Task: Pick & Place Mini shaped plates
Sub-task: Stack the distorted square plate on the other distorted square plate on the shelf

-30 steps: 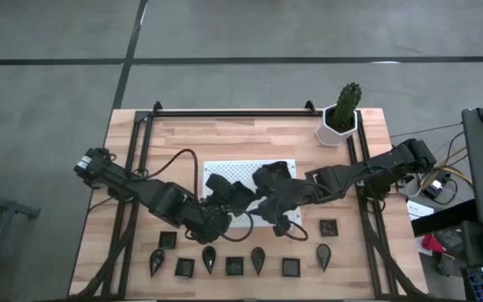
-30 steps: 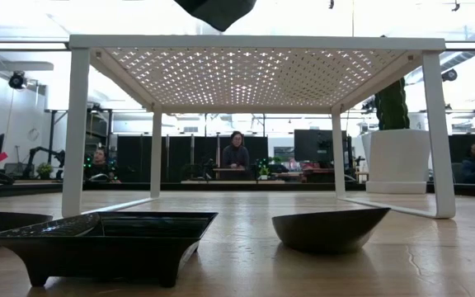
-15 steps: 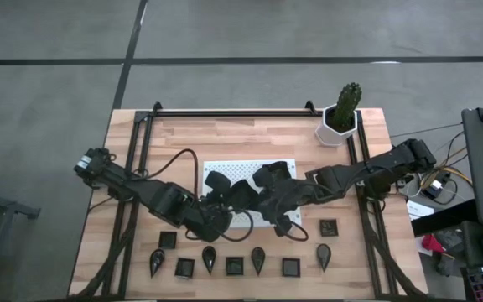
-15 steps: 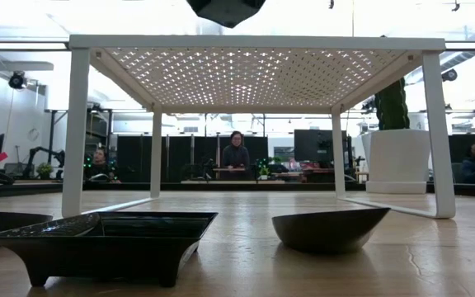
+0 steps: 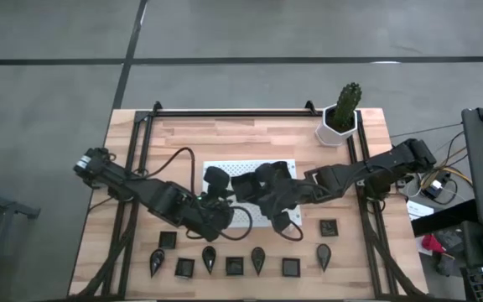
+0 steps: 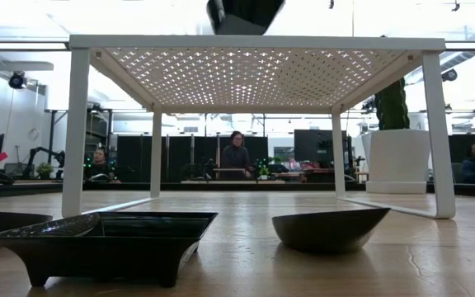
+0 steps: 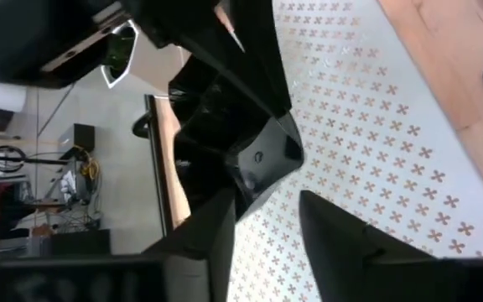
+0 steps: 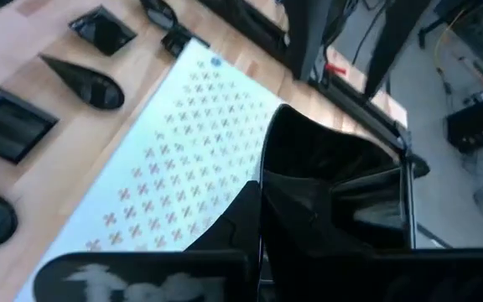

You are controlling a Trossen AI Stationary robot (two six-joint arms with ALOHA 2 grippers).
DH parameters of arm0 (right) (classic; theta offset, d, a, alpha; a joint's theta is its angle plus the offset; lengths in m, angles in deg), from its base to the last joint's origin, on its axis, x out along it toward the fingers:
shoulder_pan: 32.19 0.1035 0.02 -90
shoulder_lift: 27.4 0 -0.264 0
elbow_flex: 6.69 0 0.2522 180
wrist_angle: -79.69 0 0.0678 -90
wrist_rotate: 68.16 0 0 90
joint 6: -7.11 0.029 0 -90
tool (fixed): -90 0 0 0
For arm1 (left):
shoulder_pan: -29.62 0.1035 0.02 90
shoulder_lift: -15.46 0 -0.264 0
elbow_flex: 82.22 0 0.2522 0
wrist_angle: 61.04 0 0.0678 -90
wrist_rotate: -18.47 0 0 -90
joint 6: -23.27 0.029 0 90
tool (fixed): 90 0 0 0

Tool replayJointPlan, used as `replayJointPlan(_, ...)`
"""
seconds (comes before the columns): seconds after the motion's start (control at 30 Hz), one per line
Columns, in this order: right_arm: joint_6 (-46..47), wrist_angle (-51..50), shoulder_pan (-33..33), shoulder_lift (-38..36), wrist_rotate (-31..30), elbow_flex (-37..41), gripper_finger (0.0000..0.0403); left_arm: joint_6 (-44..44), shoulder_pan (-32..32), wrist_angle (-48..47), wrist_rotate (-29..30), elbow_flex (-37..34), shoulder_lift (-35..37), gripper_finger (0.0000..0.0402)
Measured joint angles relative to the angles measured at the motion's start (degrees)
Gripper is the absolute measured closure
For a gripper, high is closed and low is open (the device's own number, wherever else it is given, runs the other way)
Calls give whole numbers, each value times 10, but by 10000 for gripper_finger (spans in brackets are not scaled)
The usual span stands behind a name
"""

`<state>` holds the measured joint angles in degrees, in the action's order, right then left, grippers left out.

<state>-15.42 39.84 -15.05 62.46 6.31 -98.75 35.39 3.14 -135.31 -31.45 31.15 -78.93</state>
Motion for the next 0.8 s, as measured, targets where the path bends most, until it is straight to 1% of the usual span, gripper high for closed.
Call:
replayJointPlan(0.1, 4, -8, 1, -3, -19, 0, 395, -14, -2, 3, 0, 0, 8, 239)
replayJointPlan(0.2, 4, -20, 0, -6, -31, 0, 395, -35, -5, 2, 1, 0, 21, 227)
replayJointPlan(0.27, 2, -31, -1, -13, -42, 0, 395, -47, -5, 3, 2, 0, 32, 225)
replayJointPlan(0.53, 34, -83, -18, -73, -42, 5, 395, -109, -12, 10, -3, -5, 67, 225)
replayJointPlan(0.67, 42, -99, -23, -97, -41, 13, 395, -120, -18, 15, -3, -8, 79, 225)
replayJointPlan(0.8, 46, -111, -29, -118, -42, 23, 395, -121, -22, 42, -4, -36, 99, 225)
